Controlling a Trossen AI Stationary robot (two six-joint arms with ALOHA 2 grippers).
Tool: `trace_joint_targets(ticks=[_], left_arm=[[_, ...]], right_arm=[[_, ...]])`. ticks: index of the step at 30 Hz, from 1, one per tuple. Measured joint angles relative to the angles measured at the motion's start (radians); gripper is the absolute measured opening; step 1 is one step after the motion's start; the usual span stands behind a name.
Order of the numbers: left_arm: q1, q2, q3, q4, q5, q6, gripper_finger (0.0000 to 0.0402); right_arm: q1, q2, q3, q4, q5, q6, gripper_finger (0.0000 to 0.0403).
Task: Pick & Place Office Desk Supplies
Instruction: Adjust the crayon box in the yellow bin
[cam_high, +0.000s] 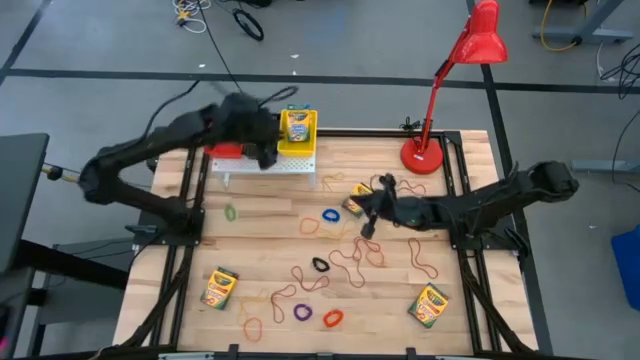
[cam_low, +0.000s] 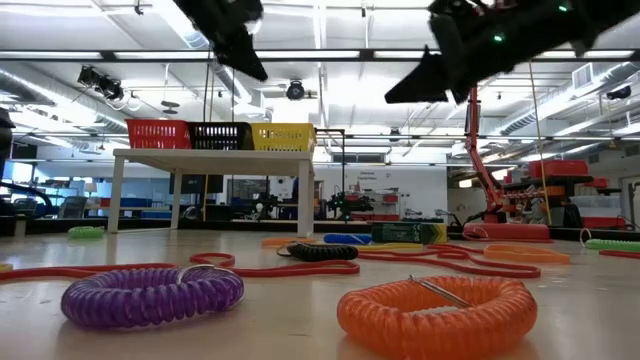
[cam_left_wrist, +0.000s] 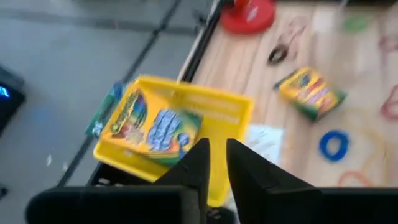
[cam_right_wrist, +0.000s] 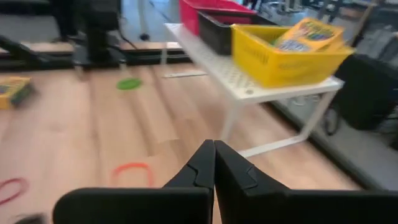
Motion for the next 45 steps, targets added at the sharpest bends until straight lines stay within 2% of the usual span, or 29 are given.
trace_joint_targets(ticks=[5, 11, 20, 29, 36, 39, 42, 45], left_arm=[[0.108, 0.208, 0.210, -0.125, 0.015, 0.127, 0.0112], [0.168, 0.404, 0.437, -0.207, 0.018, 0.263, 0.0162], [0.183, 0.588, 0.642, -0.346, 0.024, 0.386, 0.0168], [0.184, 0.615, 0.667, -0.387, -0.017, 0.414, 0.0156], [0.185, 0.615, 0.667, -0.396, -0.030, 0.430, 0.0103], [0.184, 0.615, 0.667, -0.394, -0.072, 0.433, 0.0087], [0.185, 0.615, 0.667, -0.394, -0.094, 0.431, 0.0087], [0.185, 0.615, 0.667, -0.399, -0.064, 0.423, 0.0101]], right_arm=[[0.046, -0.001, -0.080, 0.106, 0.003, 0.026, 0.0006], [0.096, -0.001, -0.100, 0.112, 0.001, 0.026, 0.0006], [0.164, 0.000, -0.100, 0.110, -0.001, -0.001, 0.0007], [0.184, 0.000, -0.100, 0.107, -0.001, -0.019, 0.0007], [0.183, 0.000, -0.100, 0.107, 0.000, -0.023, 0.0007], [0.183, 0.000, -0.100, 0.107, 0.000, -0.023, 0.0007], [0.183, 0.000, -0.100, 0.107, 0.001, -0.024, 0.0007], [0.183, 0.000, -0.100, 0.107, 0.001, -0.024, 0.0007]])
